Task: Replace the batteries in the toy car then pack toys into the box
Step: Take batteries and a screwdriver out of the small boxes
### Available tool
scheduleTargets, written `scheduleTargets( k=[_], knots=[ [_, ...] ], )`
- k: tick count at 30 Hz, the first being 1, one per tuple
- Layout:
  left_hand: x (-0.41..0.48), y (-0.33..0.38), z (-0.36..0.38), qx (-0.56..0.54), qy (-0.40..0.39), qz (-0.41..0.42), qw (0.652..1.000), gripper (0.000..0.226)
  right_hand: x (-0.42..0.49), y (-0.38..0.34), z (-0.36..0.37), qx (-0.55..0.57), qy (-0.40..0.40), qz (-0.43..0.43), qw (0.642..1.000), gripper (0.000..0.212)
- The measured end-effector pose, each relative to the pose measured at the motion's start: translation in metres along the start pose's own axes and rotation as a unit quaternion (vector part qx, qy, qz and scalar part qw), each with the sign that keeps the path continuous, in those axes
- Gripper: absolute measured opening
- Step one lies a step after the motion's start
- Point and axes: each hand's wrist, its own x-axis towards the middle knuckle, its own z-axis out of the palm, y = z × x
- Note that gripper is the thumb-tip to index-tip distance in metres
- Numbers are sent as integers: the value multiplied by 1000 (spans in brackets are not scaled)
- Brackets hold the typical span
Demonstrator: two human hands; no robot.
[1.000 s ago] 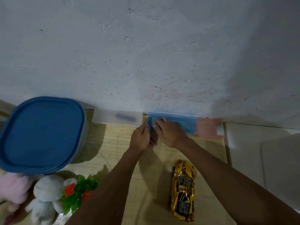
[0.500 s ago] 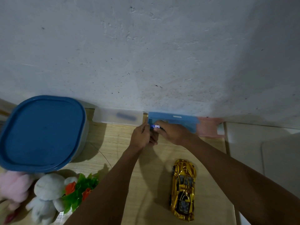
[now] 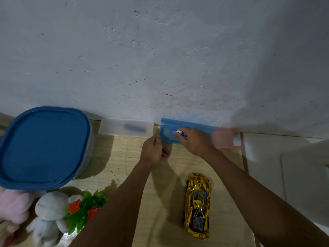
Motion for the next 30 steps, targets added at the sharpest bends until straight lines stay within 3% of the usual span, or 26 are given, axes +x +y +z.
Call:
scheduleTargets(
  k=[3,8,13,15,18,21,24,26,30],
  knots=[
    [-5,5,2,8,12,10,1000,32,-24,5,-5,87,-44,30,995,32],
    [-12,10,3,75,42,33,996,30,-60,19,-8,164,-29,40,985,35],
    [-47,5,5,237,138,134,952,23,-84,29,-14,196,-5,69,978,28],
    [-58,6,7,329,113,233,908,24,-91,32,-15,202,7,77,976,22],
    [-36,2,9,492,73,373,783,36,-97,36,-15,201,23,86,976,28],
    [-8,15,13,534,15,391,750,39,-97,39,-13,208,35,101,972,31],
    [6,22,16,547,-21,423,723,31,-96,42,-10,216,35,110,969,19],
    [9,23,17,543,-8,408,734,23,-96,45,-6,221,33,119,967,25],
    [4,22,24,463,21,288,838,51,-95,49,-2,216,31,129,967,37]
  ],
)
